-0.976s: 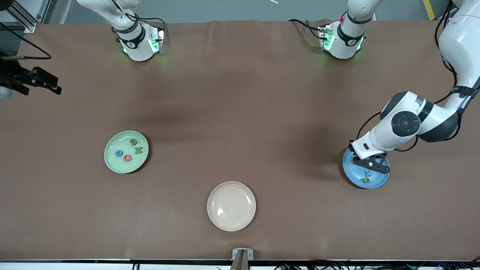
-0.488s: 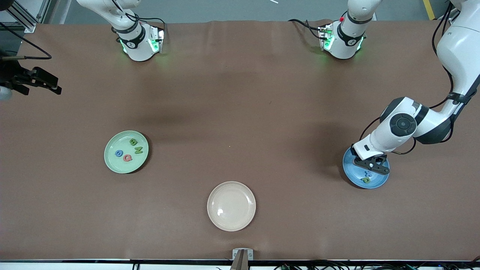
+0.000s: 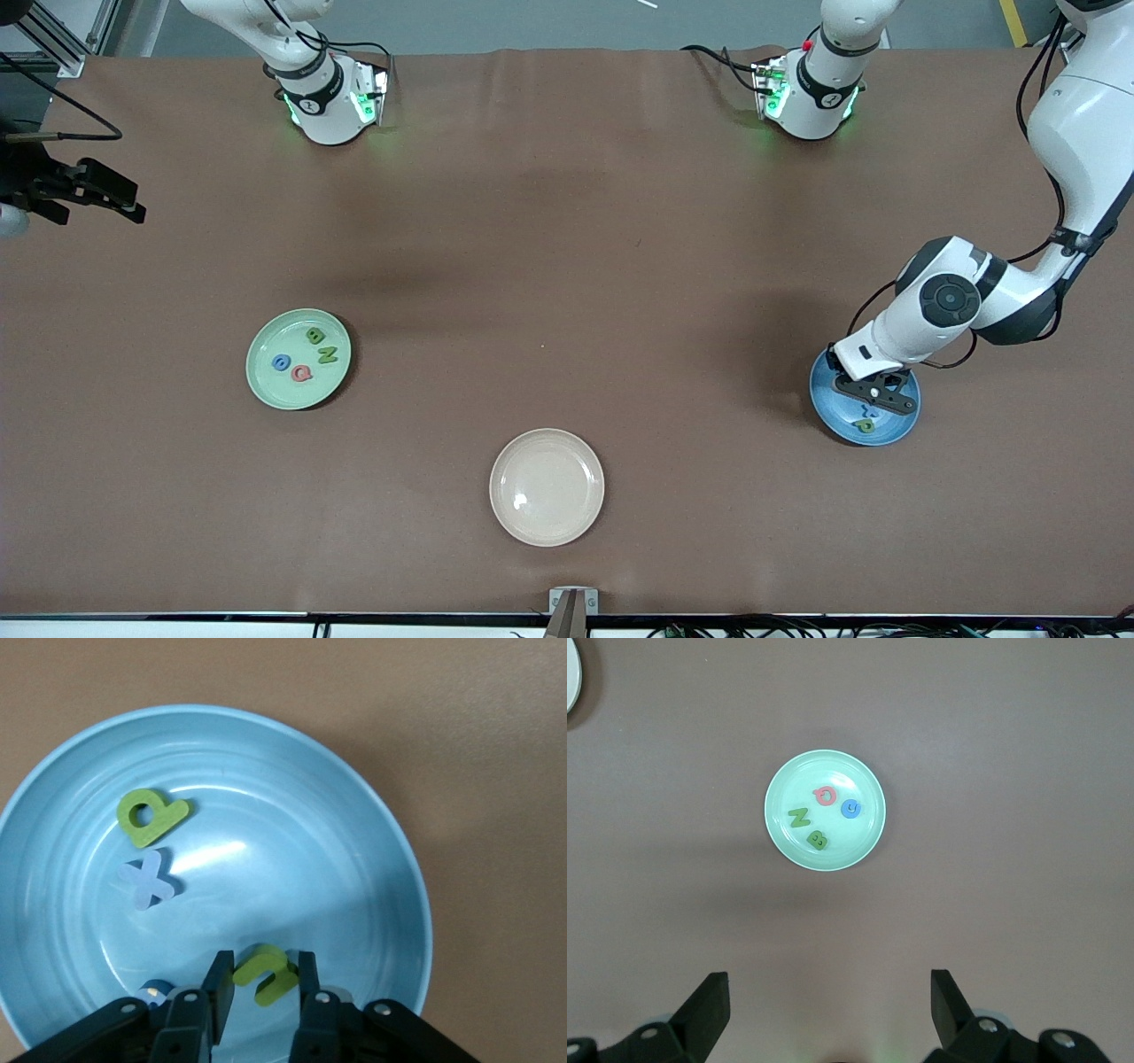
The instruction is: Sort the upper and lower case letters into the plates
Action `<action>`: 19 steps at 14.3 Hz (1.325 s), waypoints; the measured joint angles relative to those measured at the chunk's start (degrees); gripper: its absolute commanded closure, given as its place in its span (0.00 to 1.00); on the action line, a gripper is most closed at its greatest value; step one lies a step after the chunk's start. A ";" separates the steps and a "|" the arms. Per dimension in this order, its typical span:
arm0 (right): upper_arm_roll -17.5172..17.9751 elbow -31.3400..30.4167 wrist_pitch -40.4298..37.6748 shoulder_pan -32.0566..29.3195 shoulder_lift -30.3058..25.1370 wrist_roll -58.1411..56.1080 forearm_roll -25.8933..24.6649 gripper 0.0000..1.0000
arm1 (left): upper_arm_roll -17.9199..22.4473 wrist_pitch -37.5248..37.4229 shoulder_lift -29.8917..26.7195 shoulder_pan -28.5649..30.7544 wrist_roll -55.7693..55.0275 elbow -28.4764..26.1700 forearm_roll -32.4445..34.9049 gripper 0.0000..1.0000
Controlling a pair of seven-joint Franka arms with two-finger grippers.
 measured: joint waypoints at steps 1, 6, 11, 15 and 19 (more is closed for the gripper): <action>0.00 0.00 0.00 0.00 0.00 0.00 0.00 0.00 | 0.00 0.00 0.00 -0.16 0.00 0.01 0.00 0.00; 0.01 0.00 0.02 0.00 0.00 0.00 0.00 0.00 | -3.75 -1.81 -0.62 1.18 -0.12 0.89 -0.72 0.00; 0.08 -0.02 0.05 0.02 0.00 -0.01 0.00 0.00 | -20.56 -18.50 -2.61 8.17 -0.43 6.09 -6.64 0.00; 0.16 0.74 0.09 0.03 -0.01 0.04 0.00 0.00 | -22.45 -20.11 -8.48 8.93 1.08 8.36 -19.32 0.00; 0.13 1.10 0.09 0.00 0.15 0.04 0.04 0.00 | -19.14 -20.05 -24.03 8.66 9.84 9.03 -38.40 0.00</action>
